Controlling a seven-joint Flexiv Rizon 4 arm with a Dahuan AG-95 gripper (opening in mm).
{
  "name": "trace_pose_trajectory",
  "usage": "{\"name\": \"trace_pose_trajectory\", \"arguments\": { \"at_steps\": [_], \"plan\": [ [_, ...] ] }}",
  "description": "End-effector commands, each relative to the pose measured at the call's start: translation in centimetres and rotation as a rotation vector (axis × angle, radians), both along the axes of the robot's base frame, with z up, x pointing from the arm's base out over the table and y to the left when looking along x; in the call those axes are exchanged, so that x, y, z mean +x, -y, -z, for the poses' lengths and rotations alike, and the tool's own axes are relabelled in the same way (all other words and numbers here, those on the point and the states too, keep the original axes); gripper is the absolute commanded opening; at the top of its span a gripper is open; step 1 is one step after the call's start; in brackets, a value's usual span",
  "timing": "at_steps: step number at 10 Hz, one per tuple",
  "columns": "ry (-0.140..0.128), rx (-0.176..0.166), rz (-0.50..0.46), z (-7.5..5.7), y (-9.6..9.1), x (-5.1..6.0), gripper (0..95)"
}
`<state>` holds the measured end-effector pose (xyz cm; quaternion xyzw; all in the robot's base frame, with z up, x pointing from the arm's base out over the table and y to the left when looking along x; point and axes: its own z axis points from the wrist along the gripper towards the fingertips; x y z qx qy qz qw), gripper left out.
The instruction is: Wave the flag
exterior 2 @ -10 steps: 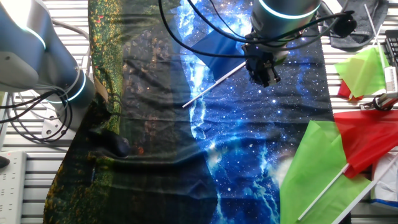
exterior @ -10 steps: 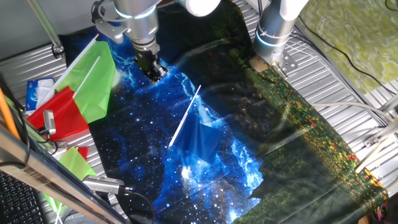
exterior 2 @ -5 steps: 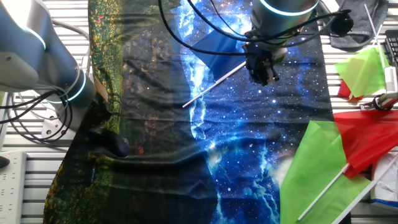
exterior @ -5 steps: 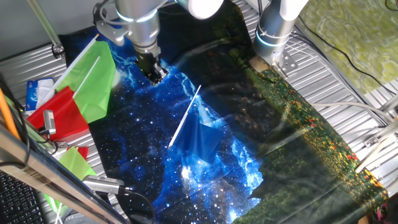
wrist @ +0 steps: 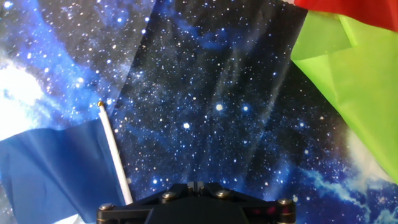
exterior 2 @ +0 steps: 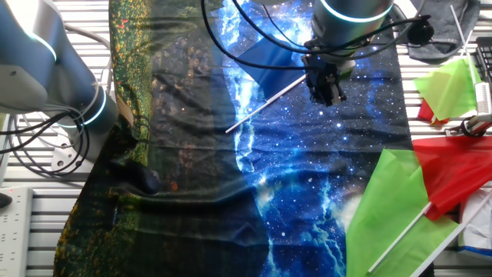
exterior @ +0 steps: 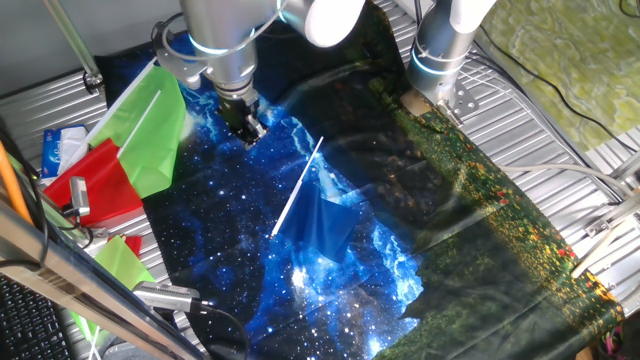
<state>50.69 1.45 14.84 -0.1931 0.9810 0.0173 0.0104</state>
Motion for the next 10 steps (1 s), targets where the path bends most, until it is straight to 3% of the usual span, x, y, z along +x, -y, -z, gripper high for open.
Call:
{"name": "trace_pose_trajectory", "arguments": {
  "at_steps": [1,3,6,7,8,10],
  "plan": [
    [-0.003,-0.018,-0.008,0.11,-0.03,0.28,0.0],
    [-0.003,-0.021,-0.004,0.06,0.02,0.28,0.0],
    [-0.042,-0.003,0.014,0.01,0.07,0.27,0.0],
    [-0.067,0.025,-0.069,0.01,0.07,0.27,0.0],
    [-0.069,0.037,-0.144,0.01,0.07,0.27,0.0],
    [-0.085,0.039,-0.201,0.01,0.07,0.27,0.0]
  ]
}}
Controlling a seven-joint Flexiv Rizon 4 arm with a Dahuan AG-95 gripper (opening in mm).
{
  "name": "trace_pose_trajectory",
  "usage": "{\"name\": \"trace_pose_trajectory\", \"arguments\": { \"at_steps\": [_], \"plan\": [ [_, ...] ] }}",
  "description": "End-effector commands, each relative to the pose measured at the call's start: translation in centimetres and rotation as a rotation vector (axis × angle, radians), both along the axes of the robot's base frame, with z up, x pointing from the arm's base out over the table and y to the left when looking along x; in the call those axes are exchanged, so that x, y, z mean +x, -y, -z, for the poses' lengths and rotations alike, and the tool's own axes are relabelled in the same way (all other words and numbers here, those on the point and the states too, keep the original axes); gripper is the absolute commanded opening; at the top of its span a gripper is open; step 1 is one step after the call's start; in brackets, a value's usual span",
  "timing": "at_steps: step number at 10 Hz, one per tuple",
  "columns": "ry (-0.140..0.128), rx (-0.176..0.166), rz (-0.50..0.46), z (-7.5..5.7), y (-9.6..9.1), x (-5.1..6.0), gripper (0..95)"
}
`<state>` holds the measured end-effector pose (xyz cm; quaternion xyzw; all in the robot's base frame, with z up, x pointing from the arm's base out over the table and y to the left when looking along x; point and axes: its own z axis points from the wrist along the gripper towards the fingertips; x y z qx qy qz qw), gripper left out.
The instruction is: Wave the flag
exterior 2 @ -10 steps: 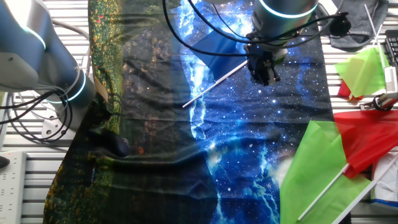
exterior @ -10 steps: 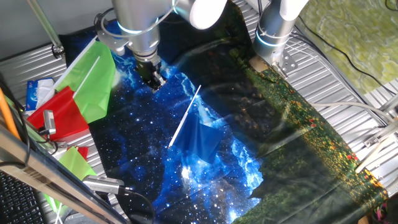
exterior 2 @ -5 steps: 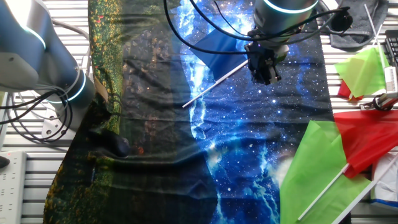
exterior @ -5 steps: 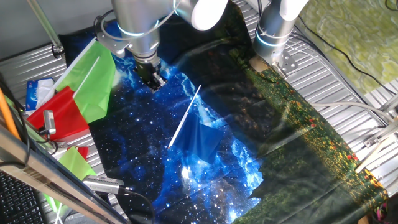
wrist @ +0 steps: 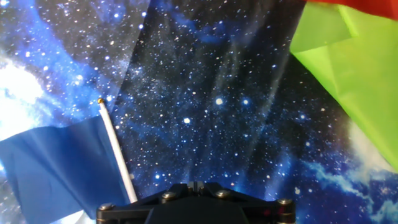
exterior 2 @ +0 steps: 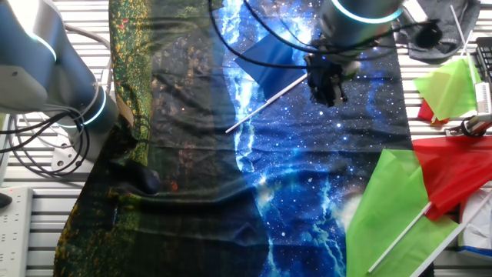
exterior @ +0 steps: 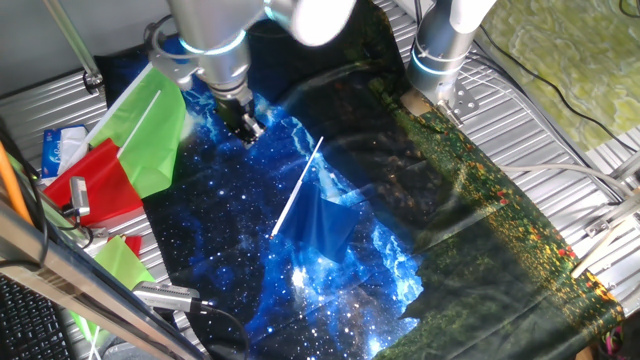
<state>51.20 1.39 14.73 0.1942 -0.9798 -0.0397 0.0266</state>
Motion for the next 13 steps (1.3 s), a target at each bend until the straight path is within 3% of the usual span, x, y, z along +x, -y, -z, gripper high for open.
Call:
{"name": "trace_pose_trajectory", "arguments": {
  "at_steps": [1,3,5,6,13],
  "plan": [
    [-0.005,0.018,-0.214,-0.10,0.00,-0.24,0.0],
    [0.001,0.038,-0.277,-0.10,0.00,-0.24,0.0],
    [-0.010,0.048,-0.342,-0.10,0.00,-0.24,0.0],
    [-0.027,0.049,-0.349,-0.10,0.00,-0.24,0.0],
    [-0.032,0.056,-0.369,-0.10,0.00,-0.24,0.0]
  ]
}}
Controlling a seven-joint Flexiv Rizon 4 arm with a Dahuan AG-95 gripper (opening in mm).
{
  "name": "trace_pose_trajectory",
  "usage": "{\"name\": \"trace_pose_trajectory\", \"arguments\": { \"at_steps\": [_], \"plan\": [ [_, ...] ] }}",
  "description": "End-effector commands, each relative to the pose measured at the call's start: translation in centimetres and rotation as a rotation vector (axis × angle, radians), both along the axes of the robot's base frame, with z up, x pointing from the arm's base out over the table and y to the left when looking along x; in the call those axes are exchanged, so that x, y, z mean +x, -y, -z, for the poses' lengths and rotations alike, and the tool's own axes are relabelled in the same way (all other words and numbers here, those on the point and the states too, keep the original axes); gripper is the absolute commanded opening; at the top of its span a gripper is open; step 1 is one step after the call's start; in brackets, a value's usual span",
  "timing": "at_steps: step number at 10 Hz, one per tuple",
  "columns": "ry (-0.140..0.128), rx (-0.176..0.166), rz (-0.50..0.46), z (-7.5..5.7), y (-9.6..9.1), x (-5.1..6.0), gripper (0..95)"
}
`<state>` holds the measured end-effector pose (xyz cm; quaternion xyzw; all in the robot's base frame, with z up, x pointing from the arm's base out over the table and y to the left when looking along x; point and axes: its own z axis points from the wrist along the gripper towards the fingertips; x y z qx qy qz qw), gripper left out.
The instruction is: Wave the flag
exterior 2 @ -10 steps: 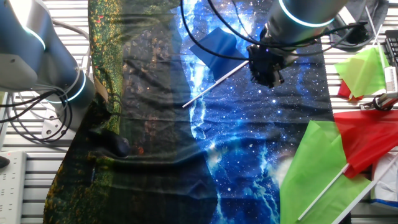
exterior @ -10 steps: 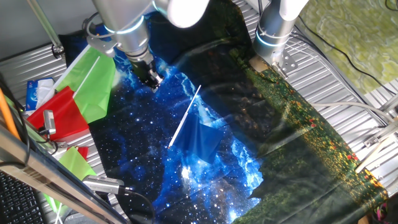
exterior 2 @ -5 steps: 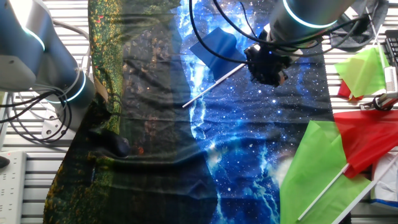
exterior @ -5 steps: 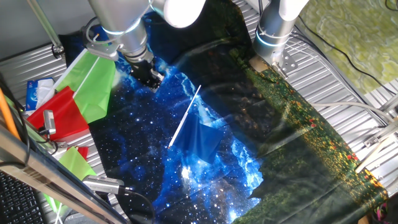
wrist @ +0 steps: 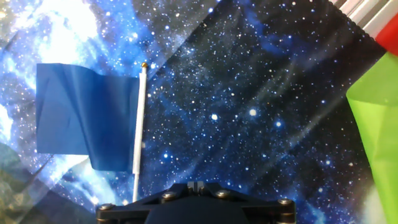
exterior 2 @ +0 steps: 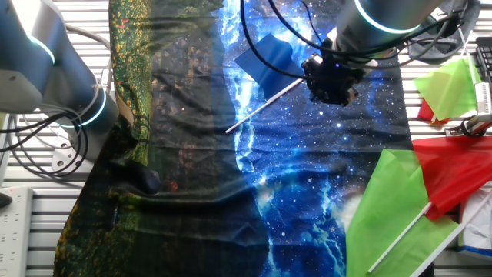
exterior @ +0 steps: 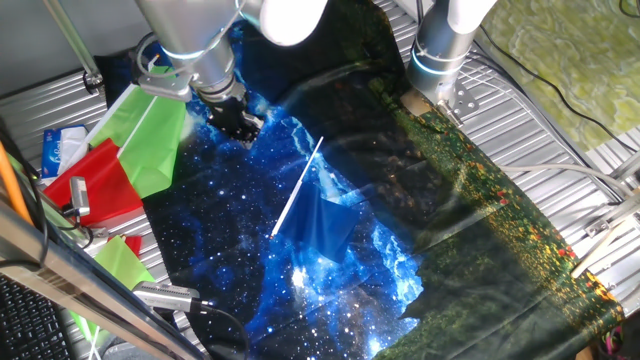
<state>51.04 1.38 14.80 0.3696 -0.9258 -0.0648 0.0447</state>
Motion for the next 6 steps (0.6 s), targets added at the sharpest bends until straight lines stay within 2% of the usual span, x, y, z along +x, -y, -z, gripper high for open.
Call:
{"name": "trace_pose_trajectory", "arguments": {
  "at_steps": [1,3,4,5,6],
  "plan": [
    [-0.003,-0.005,0.022,0.0,-0.5,-0.8,0.0],
    [-0.002,-0.032,0.086,0.7,-2.8,-4.2,0.0],
    [0.010,-0.035,0.100,1.3,-3.5,-5.7,0.0],
    [0.042,-0.033,0.118,2.6,-4.4,-7.7,0.0],
    [0.047,-0.035,0.129,3.1,-4.8,-8.5,0.0]
  ]
}}
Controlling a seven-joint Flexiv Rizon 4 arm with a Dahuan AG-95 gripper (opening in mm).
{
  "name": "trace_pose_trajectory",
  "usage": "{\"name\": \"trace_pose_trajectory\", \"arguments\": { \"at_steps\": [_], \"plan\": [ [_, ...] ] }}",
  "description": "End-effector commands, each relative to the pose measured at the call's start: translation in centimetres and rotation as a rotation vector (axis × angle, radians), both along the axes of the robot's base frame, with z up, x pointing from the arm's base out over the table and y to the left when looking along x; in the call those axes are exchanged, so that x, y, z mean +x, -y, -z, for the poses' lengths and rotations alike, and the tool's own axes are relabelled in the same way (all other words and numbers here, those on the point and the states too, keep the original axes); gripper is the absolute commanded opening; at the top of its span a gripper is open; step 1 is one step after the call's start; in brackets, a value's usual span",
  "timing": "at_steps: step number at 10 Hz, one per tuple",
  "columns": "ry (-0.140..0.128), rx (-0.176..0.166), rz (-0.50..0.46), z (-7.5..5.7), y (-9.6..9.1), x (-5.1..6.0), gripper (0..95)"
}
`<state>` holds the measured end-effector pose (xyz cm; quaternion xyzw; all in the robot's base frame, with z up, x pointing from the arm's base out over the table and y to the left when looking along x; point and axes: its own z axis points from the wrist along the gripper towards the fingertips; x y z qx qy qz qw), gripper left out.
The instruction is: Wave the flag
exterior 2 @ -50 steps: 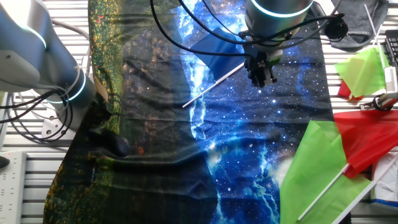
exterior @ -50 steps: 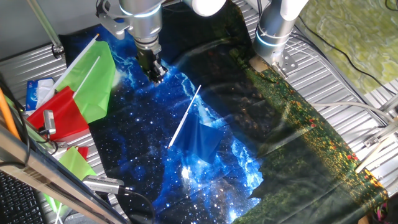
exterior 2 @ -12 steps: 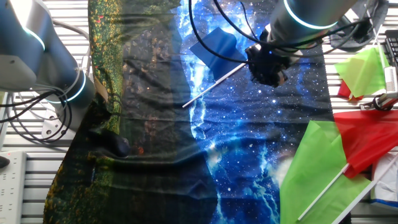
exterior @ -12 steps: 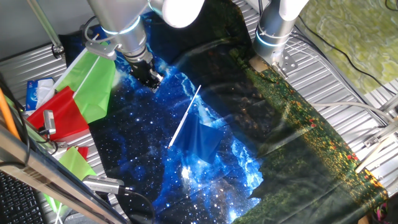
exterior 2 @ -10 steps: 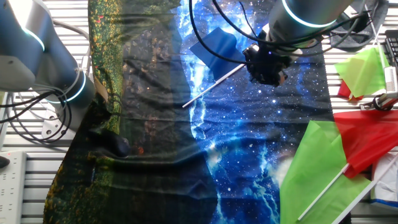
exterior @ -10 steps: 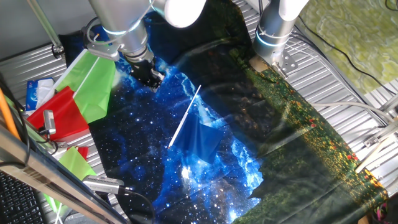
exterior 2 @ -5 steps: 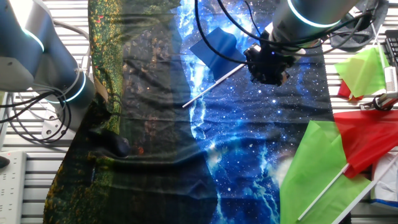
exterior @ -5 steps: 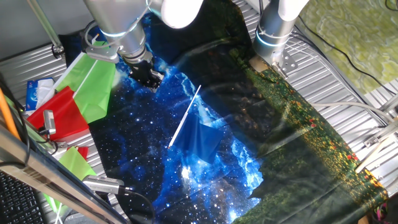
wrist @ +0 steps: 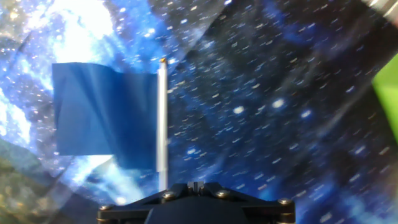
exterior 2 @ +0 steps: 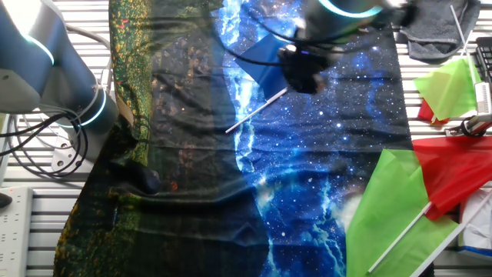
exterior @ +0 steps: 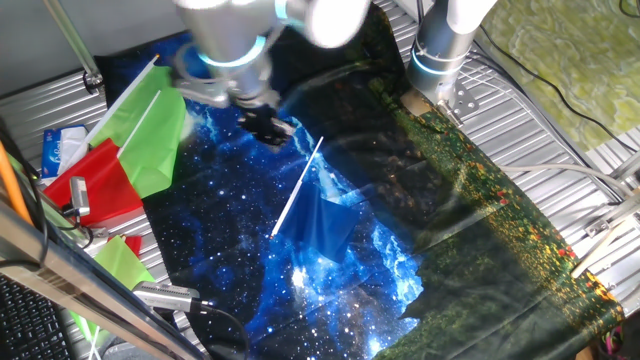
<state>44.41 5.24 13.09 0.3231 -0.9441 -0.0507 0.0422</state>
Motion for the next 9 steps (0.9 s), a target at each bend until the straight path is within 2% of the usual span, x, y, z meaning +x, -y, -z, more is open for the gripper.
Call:
{"name": "trace_pose_trajectory", "arguments": {
  "at_steps": [1,2,3,4,5,6,9],
  "plan": [
    [0.051,-0.009,0.053,2.6,-2.0,-3.3,0.0],
    [0.070,-0.005,0.057,4.1,-2.8,-4.3,0.0],
    [0.096,0.008,0.042,5.4,-2.8,-4.7,0.0],
    [0.099,0.009,0.038,6.0,-2.8,-4.8,0.0],
    [0.120,0.005,0.024,7.6,-2.9,-4.9,0.0],
    [0.126,-0.002,0.022,8.1,-2.9,-4.9,19.0],
    [0.139,-0.001,0.001,8.3,-2.4,-5.0,19.0]
  ]
}}
